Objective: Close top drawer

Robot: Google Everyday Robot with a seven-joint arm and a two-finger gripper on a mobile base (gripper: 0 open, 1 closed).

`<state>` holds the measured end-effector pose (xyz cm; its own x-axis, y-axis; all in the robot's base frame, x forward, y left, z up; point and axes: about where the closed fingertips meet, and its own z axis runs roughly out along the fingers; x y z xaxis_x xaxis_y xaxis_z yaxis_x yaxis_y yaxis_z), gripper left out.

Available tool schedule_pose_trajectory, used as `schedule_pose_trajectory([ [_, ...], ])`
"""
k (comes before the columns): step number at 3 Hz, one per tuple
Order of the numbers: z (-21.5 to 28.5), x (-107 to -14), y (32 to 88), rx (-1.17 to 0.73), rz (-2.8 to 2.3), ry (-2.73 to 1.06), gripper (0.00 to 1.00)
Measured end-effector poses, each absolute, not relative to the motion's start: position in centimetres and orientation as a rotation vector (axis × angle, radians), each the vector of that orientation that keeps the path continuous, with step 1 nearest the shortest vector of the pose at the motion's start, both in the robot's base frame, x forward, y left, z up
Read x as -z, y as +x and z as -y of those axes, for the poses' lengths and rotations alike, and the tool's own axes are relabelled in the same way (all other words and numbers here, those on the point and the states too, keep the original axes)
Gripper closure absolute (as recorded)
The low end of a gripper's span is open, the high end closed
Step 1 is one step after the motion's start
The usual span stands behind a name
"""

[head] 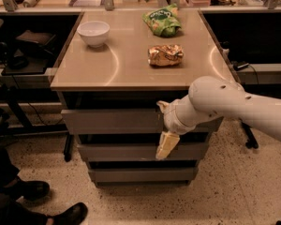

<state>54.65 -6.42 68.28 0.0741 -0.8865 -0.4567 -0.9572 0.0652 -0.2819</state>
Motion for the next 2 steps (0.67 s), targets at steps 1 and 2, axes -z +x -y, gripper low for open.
schedule_pose_trajectory([
  [1,6.4,-68.3,54.6,-0.175,-1.824,-1.832,0.00],
  [2,8.3,-67.2,53.3,-0.200,-1.883,-1.782,0.00],
])
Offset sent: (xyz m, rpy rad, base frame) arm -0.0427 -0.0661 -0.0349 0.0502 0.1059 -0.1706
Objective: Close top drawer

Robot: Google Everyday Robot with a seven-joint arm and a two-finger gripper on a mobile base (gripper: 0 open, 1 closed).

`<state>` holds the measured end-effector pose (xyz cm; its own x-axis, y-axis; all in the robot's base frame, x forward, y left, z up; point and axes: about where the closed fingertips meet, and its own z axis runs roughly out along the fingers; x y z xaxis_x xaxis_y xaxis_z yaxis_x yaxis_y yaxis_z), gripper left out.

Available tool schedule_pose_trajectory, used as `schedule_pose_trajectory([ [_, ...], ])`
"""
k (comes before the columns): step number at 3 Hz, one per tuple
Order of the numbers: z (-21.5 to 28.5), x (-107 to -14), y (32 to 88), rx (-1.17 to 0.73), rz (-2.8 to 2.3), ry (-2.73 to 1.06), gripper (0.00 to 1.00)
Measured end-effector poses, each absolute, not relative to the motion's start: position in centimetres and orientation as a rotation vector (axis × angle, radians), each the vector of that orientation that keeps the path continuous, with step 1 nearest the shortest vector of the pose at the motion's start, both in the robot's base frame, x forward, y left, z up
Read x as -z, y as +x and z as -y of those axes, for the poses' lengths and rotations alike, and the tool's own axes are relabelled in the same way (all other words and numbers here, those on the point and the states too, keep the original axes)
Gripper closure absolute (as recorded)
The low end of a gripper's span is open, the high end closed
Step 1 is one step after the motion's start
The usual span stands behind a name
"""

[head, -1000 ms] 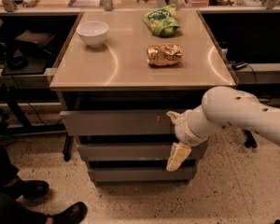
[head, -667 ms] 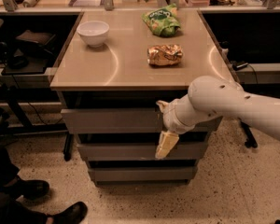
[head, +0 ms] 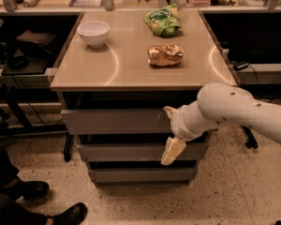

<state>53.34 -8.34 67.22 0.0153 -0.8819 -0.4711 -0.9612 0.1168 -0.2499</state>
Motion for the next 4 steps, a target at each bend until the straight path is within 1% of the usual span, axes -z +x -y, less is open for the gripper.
schedule_pose_trajectory([
  [1,12.5,-64.9,50.5,-0.235,-2.028,-1.668,0.00],
  [2,14.9,-62.1,49.9,-0.281,-2.136,-1.634,0.00],
  [3,15.9,-59.3,53.6,-0.292,-2.224,-1.661,0.00],
  [4,15.8,-59.1,55.0,-0.279,-2.232,-1.663,0.00],
])
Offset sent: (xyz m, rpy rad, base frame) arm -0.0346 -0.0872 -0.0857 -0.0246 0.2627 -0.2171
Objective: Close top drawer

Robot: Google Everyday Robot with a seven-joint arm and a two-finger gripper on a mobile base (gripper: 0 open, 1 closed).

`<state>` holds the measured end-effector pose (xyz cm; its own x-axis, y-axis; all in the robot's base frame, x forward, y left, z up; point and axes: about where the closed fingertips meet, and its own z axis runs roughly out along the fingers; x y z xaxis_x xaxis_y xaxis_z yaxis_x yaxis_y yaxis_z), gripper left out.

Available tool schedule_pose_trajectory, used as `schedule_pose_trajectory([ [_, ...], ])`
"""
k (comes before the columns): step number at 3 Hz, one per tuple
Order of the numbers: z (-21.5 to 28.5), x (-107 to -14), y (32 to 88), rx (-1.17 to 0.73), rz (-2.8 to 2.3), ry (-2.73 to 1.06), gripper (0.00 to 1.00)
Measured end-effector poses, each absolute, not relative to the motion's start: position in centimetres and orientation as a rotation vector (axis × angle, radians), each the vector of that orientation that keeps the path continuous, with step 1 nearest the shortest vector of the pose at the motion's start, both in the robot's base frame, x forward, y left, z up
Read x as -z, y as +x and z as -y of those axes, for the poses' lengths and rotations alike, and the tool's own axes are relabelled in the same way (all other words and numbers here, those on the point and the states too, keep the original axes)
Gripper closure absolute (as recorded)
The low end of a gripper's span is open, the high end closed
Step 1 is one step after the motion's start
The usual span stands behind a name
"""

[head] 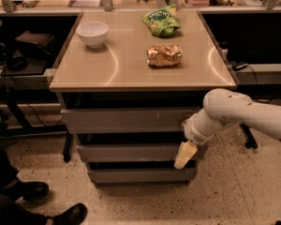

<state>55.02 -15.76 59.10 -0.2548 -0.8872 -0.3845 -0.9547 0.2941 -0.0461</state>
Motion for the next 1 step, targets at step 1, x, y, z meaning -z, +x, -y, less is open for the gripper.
schedule_pose_trajectory([
  [1,15.61,-59.46,55.79,-0.260,-2.225,-1.653,0.00],
])
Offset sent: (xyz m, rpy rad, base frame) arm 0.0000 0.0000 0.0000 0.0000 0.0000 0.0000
